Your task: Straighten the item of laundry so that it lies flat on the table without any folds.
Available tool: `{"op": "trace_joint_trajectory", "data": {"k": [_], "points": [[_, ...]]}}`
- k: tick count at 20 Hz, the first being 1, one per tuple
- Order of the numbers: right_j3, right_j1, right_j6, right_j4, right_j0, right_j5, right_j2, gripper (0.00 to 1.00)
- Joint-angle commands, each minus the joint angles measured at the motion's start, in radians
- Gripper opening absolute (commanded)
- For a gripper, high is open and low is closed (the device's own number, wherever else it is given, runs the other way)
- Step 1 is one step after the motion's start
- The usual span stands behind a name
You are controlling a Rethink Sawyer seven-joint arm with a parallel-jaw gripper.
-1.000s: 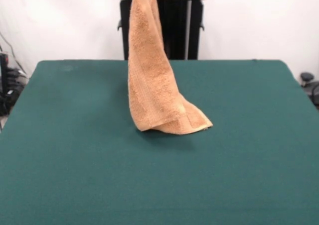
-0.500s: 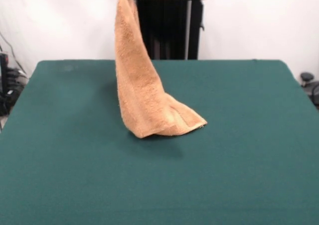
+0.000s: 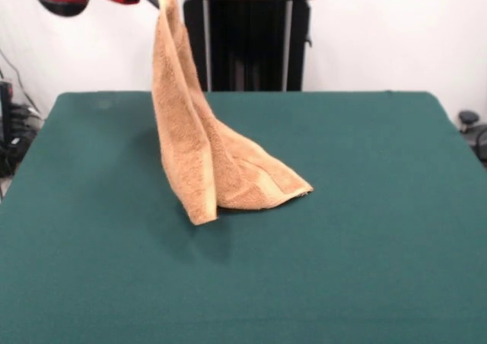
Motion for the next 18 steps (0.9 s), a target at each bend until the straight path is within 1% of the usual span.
{"op": "trace_joint_trajectory", "data": {"k": [1, 6, 12, 18], "points": [[-0.235, 0.141, -0.302, -0.024, 0.038, 0.199, -0.112, 0.0], [-0.309, 0.181, -0.35, 0.003, 0.032, 0.297, -0.116, 0.0], [-0.393, 0.205, -0.388, 0.027, 0.038, 0.407, -0.109, 0.0], [-0.46, 0.227, -0.406, 0.045, 0.048, 0.485, -0.099, 0.0]]}}
